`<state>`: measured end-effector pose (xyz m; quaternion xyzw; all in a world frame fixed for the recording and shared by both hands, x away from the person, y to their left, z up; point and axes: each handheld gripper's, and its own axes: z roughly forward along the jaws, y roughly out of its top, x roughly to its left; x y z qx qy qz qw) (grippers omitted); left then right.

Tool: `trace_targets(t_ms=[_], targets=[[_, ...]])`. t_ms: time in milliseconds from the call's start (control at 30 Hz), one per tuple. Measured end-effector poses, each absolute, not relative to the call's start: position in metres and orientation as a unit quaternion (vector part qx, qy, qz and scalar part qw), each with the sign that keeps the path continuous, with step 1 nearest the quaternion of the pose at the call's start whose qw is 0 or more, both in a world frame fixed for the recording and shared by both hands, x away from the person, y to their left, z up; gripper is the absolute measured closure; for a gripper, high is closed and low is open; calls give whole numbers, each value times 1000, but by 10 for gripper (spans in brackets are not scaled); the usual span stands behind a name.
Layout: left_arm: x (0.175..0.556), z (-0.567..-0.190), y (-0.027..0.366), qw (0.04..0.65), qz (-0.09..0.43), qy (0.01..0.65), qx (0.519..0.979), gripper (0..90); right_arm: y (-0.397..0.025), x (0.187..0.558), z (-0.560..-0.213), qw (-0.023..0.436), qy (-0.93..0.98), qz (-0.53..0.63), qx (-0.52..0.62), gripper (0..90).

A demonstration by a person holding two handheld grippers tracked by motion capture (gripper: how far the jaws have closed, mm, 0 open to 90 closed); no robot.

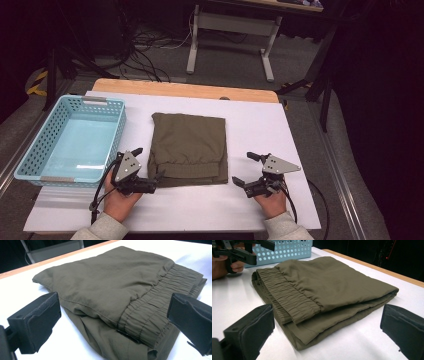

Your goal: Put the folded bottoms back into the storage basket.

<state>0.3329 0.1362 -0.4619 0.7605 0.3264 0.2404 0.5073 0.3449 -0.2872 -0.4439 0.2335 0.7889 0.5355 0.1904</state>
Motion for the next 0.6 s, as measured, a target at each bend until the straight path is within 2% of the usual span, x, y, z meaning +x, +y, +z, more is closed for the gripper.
trace_targets(t_ms=[600], targets=[[332,-462,136,509,243,327,759,0,-287,345,-444,194,789,533,235,0]])
